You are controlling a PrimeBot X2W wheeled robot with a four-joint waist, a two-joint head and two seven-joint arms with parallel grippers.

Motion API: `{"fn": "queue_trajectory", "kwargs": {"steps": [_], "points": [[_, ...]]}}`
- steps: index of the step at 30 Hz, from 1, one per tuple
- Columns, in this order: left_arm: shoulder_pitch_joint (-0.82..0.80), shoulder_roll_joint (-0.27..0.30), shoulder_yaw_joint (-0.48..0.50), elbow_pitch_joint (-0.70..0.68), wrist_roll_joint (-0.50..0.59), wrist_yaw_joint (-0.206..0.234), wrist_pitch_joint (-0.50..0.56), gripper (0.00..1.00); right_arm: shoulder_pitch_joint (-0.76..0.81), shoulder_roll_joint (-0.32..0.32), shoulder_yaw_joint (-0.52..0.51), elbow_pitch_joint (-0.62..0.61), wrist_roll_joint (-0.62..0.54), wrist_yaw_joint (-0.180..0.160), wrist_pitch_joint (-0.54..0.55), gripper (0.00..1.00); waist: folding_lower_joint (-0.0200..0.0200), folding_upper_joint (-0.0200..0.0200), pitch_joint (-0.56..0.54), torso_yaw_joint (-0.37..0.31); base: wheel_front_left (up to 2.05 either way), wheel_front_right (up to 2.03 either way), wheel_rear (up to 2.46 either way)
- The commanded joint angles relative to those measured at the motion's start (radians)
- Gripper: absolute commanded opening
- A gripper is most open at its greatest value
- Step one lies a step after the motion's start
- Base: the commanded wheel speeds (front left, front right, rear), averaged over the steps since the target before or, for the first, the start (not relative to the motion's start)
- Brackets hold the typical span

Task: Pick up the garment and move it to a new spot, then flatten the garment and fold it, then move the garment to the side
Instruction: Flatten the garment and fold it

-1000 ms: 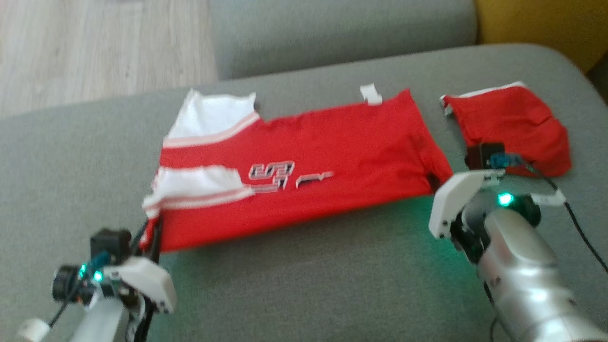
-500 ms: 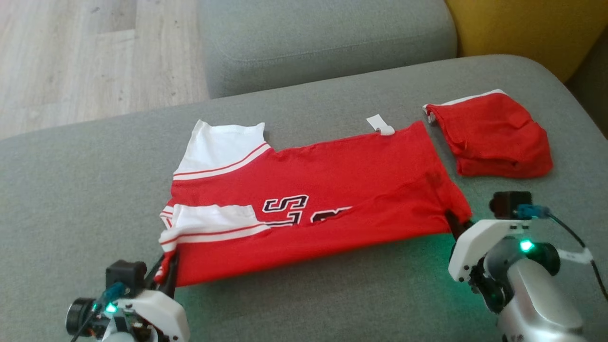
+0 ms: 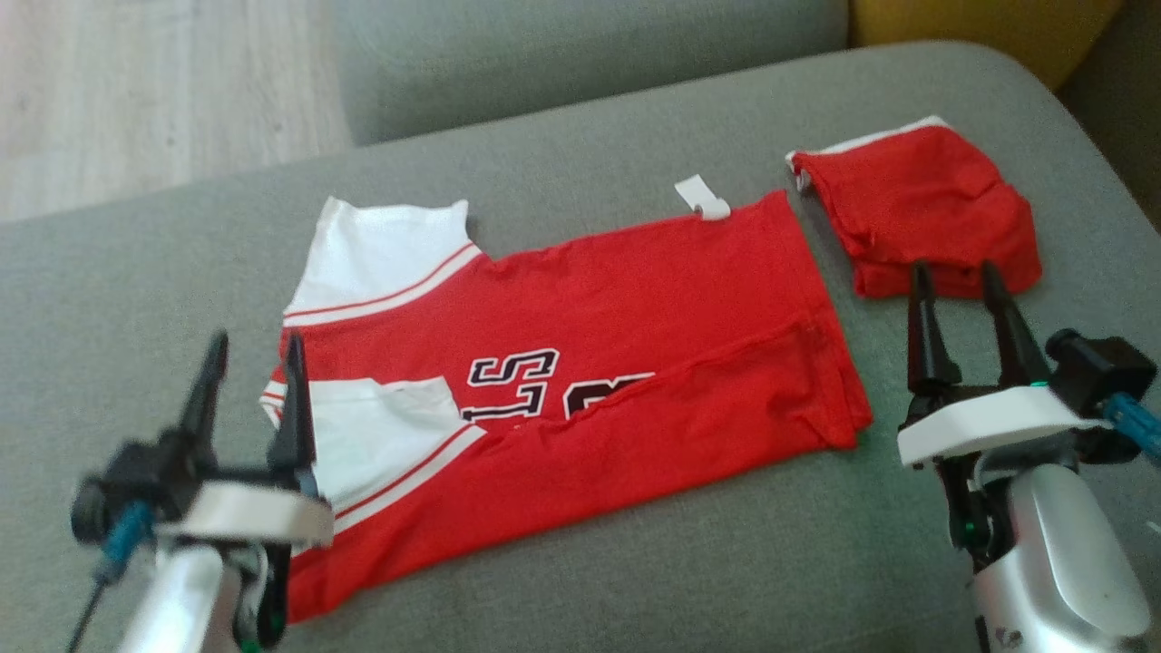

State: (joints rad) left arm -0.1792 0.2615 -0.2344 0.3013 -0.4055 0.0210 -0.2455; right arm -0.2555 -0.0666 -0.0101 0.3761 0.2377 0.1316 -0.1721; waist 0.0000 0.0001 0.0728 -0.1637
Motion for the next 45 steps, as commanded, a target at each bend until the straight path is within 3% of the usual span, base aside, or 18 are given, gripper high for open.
{"fn": "queue_trajectory", "kwargs": {"steps": [1,6,13,18,23,29,35,37,40,45], "points": [[-0.082,0.024,0.047,-0.045,0.008,-0.010,-0.012,1.00,-0.038,0.010,0.019,-0.045,-0.004,-0.001,-0.018,1.00,0.0000,-0.0001,0.036,-0.016,0.00,0.00,0.00],[-0.238,0.078,0.024,-0.030,0.031,-0.073,0.037,1.00,-0.088,0.015,0.030,-0.079,-0.015,-0.001,-0.035,1.00,0.0000,-0.0001,0.125,-0.040,0.00,0.00,0.00],[-0.529,0.207,-0.071,0.140,0.023,-0.144,0.321,1.00,-0.181,0.016,0.061,-0.103,0.006,-0.001,-0.050,1.00,0.0000,-0.0001,0.258,-0.088,0.00,0.00,0.00],[-0.675,0.295,-0.180,0.265,-0.032,-0.151,0.489,1.00,-0.229,0.016,0.081,-0.113,0.025,-0.001,-0.064,1.00,0.0000,-0.0001,0.333,-0.127,0.00,0.00,0.00],[-0.767,0.368,-0.264,0.353,-0.112,-0.151,0.583,1.00,-0.248,0.016,0.095,-0.123,0.046,-0.001,-0.075,1.00,0.0000,-0.0001,0.386,-0.157,0.00,0.00,0.00],[-0.821,0.399,-0.315,0.422,-0.158,-0.151,0.592,1.00,-0.242,0.016,0.104,-0.131,0.062,-0.001,-0.083,1.00,0.0000,-0.0001,0.407,-0.173,0.00,0.00,0.00],[-0.835,0.392,-0.383,0.459,-0.260,-0.152,0.636,1.00,-0.238,0.016,0.089,-0.123,0.052,-0.001,-0.087,1.00,0.0000,-0.0001,0.411,-0.175,0.00,0.00,0.00],[-0.831,0.385,-0.408,0.456,-0.305,-0.152,0.662,0.00,-0.242,0.016,0.080,-0.116,0.040,-0.001,-0.087,1.00,0.0000,-0.0001,0.408,-0.170,0.00,0.00,0.00],[-0.821,0.385,-0.446,0.432,-0.378,-0.152,0.697,0.00,-0.254,0.016,0.070,-0.106,0.020,-0.001,-0.085,1.00,0.0000,-0.0001,0.396,-0.157,0.00,0.00,0.00],[-0.835,0.382,-0.463,0.419,-0.408,-0.152,0.596,0.00,-0.285,0.016,0.072,-0.092,-0.032,-0.001,-0.053,1.00,0.0000,-0.0001,0.365,-0.120,0.00,0.00,0.00]]}}
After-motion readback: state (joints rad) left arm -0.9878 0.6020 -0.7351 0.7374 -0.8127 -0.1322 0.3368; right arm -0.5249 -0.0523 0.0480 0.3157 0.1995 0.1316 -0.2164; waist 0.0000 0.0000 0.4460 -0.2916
